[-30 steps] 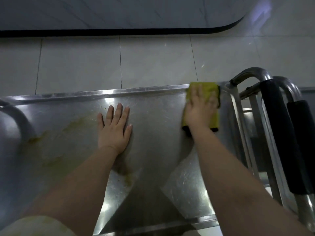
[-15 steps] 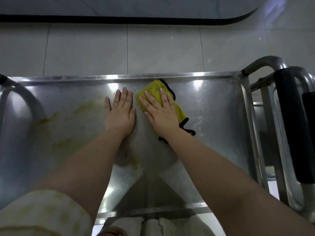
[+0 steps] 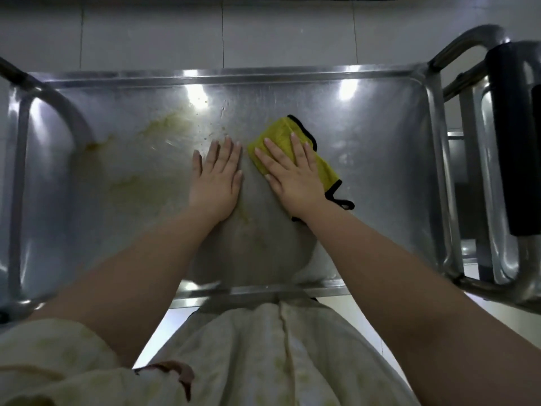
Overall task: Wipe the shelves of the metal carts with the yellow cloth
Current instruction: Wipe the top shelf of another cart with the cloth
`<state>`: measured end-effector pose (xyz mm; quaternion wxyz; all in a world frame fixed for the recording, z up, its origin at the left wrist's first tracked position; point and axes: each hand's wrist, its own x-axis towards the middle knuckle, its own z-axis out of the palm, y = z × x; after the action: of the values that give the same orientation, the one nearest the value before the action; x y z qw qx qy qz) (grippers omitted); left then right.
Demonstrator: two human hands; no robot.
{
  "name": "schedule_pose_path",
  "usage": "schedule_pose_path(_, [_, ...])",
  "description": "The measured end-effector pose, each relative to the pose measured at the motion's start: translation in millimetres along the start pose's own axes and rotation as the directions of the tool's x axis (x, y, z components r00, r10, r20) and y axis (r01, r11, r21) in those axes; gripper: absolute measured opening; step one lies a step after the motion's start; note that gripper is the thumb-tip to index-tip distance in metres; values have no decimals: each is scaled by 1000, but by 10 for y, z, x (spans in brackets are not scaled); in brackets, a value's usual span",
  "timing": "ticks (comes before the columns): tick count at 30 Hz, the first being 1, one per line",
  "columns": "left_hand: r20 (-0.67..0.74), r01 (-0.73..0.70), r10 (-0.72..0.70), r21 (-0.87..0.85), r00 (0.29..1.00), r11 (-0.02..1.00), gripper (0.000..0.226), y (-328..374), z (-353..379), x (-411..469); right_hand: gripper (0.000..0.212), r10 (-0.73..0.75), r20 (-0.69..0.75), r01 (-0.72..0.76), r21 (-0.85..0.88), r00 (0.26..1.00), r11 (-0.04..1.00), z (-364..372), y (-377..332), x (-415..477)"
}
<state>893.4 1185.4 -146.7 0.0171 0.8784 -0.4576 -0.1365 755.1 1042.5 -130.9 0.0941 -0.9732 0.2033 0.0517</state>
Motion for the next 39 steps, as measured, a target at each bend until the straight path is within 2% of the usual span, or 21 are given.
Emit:
schedule_pose_path(4, [-14,-15,15,16,1000,1000,56,-18,29,1,49,-247,-25,247,-4,969,969,120,-85,-731])
schedule_pose_path(9, [-25,-13,13,7,1000,1000,56,-17,42,-32,46,-583,28,582,18,812,813,257,-52,-1451])
schedule_pose_path(11, [-23,-10,10,17,1000,1000,56,-30,54,-69,49,-650,73,649,47,756,759,263,-11,-1444])
schedule_pose_path(14, [-21,-10,10,22,1000,1000,57,-38,64,-103,53,-695,120,691,79,709,718,260,45,-1329])
schedule_pose_path(17, [-17,-20,20,35,1000,999,59,-49,59,-79,52,-692,130,687,90,710,721,218,183,-1124])
schedule_pose_path(22, [-37,-30,31,21,999,999,59,-13,54,-21,50,-611,131,610,50,781,791,-50,658,-315])
schedule_pose_path(25, [-34,-20,20,10,999,1000,60,-11,45,-9,48,-489,84,488,28,868,872,-215,938,322])
schedule_pose_path(29, [-39,4,-4,8,999,1000,59,-16,50,-4,51,-235,40,234,34,971,972,-372,1239,1044])
schedule_pose_path(31, [-35,17,-17,23,999,1000,57,-15,48,12,51,-129,7,129,29,992,991,-381,1286,1201])
schedule_pose_path(33, [-31,32,-31,32,999,999,56,-8,40,25,51,-85,-14,85,0,996,996,-343,1218,1177])
schedule_pose_path(35, [-32,44,-44,23,999,999,56,5,29,27,51,-106,-8,105,-23,994,994,-292,1134,975])
schedule_pose_path(39, [-15,37,-37,40,999,999,57,39,-15,41,51,-350,29,350,-15,936,937,-194,1037,93])
